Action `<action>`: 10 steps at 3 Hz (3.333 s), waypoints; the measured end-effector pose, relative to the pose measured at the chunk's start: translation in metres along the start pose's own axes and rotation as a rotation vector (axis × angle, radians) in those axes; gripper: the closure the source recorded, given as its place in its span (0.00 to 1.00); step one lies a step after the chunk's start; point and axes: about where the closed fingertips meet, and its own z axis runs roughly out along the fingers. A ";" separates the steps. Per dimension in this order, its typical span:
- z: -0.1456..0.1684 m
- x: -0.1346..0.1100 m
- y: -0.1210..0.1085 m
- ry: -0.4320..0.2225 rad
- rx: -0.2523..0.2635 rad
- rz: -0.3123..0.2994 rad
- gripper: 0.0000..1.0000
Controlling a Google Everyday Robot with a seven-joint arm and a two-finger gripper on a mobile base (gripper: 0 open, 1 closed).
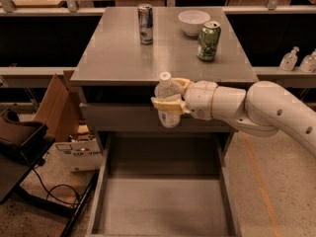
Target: Place blue plastic bottle into middle drawer
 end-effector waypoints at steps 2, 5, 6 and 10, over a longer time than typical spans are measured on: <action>0.009 0.018 0.011 -0.009 -0.009 0.032 1.00; 0.039 0.191 0.108 -0.043 -0.027 0.175 1.00; 0.063 0.232 0.119 -0.041 -0.054 0.208 1.00; 0.133 0.342 0.129 -0.055 -0.165 0.240 1.00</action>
Offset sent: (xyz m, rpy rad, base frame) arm -0.0066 0.0138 -0.0515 0.0525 0.0645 0.0022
